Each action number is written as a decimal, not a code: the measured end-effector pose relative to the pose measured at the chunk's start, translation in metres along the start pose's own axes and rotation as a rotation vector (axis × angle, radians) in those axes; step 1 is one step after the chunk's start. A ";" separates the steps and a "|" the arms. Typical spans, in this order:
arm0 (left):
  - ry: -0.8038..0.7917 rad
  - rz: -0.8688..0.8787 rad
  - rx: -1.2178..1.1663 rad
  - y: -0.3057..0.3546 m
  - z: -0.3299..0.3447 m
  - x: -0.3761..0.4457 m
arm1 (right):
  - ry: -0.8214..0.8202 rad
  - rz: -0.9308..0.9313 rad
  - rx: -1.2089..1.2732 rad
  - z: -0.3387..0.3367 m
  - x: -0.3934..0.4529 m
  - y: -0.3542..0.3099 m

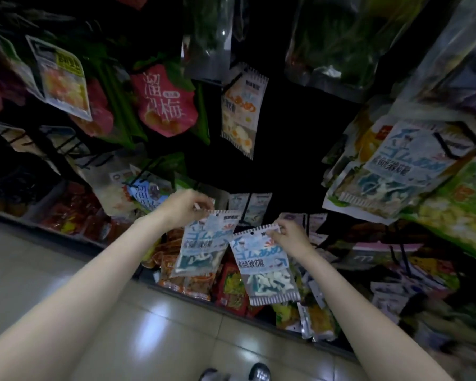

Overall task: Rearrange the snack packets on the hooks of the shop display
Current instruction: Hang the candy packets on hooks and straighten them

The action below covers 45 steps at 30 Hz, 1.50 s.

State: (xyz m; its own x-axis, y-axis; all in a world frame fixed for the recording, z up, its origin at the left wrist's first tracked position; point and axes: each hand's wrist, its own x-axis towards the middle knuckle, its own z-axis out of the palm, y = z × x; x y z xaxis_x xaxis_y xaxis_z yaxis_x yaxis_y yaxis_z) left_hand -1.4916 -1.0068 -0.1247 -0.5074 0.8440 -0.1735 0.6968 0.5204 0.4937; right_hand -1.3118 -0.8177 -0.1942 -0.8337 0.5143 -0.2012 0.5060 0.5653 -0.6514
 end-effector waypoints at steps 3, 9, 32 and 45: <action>-0.058 0.019 0.078 -0.008 0.005 0.004 | -0.029 0.044 -0.079 0.021 0.011 0.004; -0.176 0.027 0.153 -0.032 0.009 -0.002 | 0.128 0.100 0.138 0.042 0.016 0.005; -0.173 0.000 0.021 -0.027 0.057 0.024 | 0.248 0.096 0.086 0.047 0.057 0.005; -0.090 -0.079 -0.103 -0.015 0.091 0.064 | -0.105 -0.021 0.266 0.043 0.042 0.013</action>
State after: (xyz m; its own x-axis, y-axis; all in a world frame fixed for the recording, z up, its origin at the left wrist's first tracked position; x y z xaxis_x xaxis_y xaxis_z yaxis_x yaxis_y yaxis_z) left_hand -1.4885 -0.9486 -0.2212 -0.5081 0.8117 -0.2882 0.5986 0.5734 0.5594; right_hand -1.3496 -0.8168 -0.2425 -0.8686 0.4268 -0.2518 0.4246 0.3791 -0.8222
